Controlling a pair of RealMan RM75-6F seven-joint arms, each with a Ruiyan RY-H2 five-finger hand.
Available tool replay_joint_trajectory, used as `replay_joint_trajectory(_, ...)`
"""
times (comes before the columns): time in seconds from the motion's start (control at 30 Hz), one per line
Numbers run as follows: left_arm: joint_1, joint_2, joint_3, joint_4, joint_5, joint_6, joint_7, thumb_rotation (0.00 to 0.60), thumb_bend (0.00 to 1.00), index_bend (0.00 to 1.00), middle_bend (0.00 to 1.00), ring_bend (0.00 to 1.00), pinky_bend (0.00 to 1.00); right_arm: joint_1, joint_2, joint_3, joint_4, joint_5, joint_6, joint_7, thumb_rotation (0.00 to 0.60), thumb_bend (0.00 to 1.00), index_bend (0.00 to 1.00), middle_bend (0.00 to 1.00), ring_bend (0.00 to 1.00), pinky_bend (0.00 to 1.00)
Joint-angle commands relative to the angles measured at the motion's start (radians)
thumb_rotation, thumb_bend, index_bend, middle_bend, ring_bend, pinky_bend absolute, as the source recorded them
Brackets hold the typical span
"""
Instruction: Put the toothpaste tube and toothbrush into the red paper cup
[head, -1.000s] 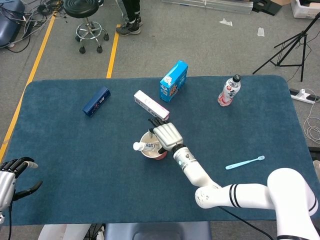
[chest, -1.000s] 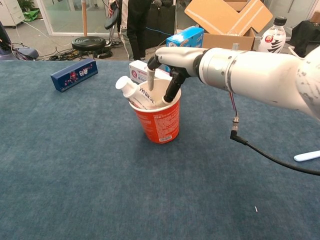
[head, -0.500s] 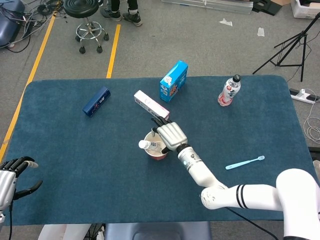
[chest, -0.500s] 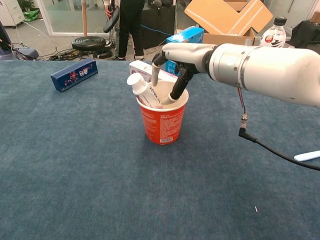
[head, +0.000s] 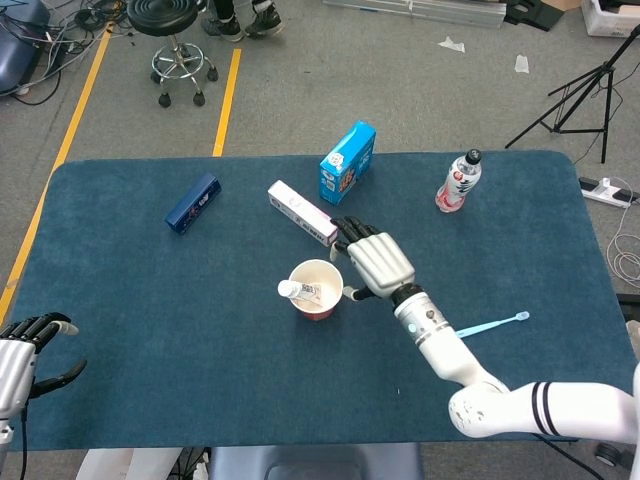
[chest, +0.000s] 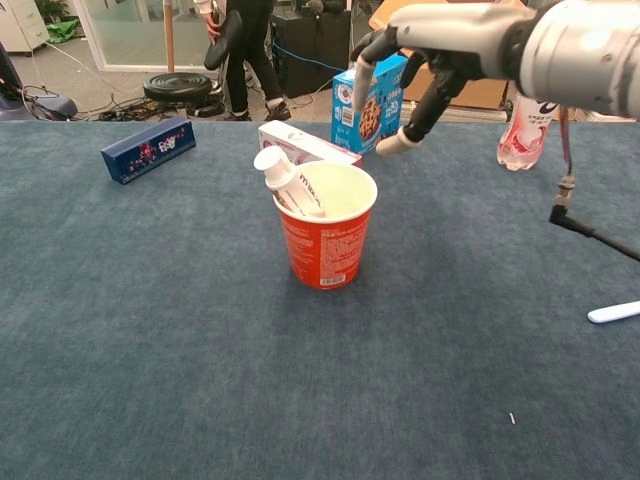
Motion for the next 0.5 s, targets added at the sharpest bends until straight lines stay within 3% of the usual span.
replay_joint_trajectory(0.03,-0.002,-0.003,-0.001,0.0,-0.002,-0.004,0.006,0.6,0.15,0.44,0.37,0.37,0.42,-0.046,0.059,-0.014,-0.041,-0.039,0.031,0.025,0.6,0.1,0.41,0.09,0.0,0.23)
replay_joint_trajectory(0.27,-0.008,-0.014,0.001,0.002,-0.003,-0.016,0.023,0.6,0.15,0.44,0.37,0.37,0.42,-0.116,0.141,-0.084,-0.052,-0.078,0.07,-0.027,0.6,0.1,0.41,0.09,0.0,0.23)
replay_joint_trajectory(0.5,-0.01,-0.013,0.005,-0.001,-0.005,-0.026,0.027,0.6,0.15,0.44,0.37,0.37,0.42,-0.187,0.161,-0.159,-0.013,-0.133,0.097,-0.061,0.6,0.1,0.41,0.09,0.0,0.23)
